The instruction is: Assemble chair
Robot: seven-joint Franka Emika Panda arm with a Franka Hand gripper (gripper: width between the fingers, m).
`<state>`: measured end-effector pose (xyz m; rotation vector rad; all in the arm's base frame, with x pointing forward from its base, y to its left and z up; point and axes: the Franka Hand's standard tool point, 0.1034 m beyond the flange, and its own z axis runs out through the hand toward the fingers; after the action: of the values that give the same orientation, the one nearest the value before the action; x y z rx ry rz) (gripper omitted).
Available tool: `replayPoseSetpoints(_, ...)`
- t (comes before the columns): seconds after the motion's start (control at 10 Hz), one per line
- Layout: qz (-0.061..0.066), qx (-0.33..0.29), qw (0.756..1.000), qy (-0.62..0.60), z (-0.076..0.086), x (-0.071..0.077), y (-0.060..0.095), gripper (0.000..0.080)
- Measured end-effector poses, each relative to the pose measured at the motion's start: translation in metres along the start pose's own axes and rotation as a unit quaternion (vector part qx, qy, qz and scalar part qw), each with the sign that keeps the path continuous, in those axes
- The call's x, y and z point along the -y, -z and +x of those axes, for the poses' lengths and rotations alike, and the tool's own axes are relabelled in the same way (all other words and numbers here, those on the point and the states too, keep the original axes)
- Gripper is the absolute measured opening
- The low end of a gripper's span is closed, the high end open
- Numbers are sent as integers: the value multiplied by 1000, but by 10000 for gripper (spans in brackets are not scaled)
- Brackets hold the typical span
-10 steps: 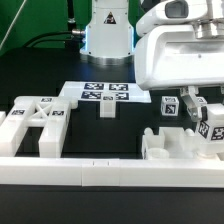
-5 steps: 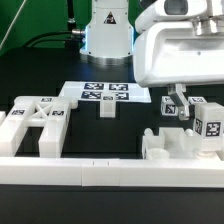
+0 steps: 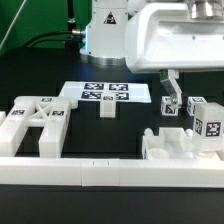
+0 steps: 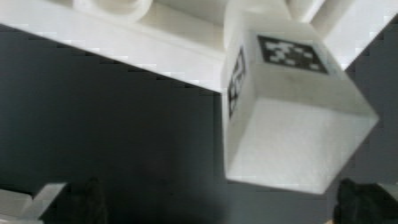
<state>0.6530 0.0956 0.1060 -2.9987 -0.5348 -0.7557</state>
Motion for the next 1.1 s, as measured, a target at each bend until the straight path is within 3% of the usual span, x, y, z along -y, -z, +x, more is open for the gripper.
replayPoseSetpoints(0.3, 5, 27, 999, -17, -8, 0, -4, 649)
replayPoseSetpoints(0.4, 19, 85, 996, -37, -13, 10, -4, 649)
replayPoseSetpoints(0.5, 27, 113, 993, -36, -7, 14, -3, 649)
replayPoseSetpoints(0.8, 48, 212, 976, -35, -14, 20, 0, 649)
replayPoseSetpoints(1.1, 46, 209, 976, -34, -12, 18, -4, 649)
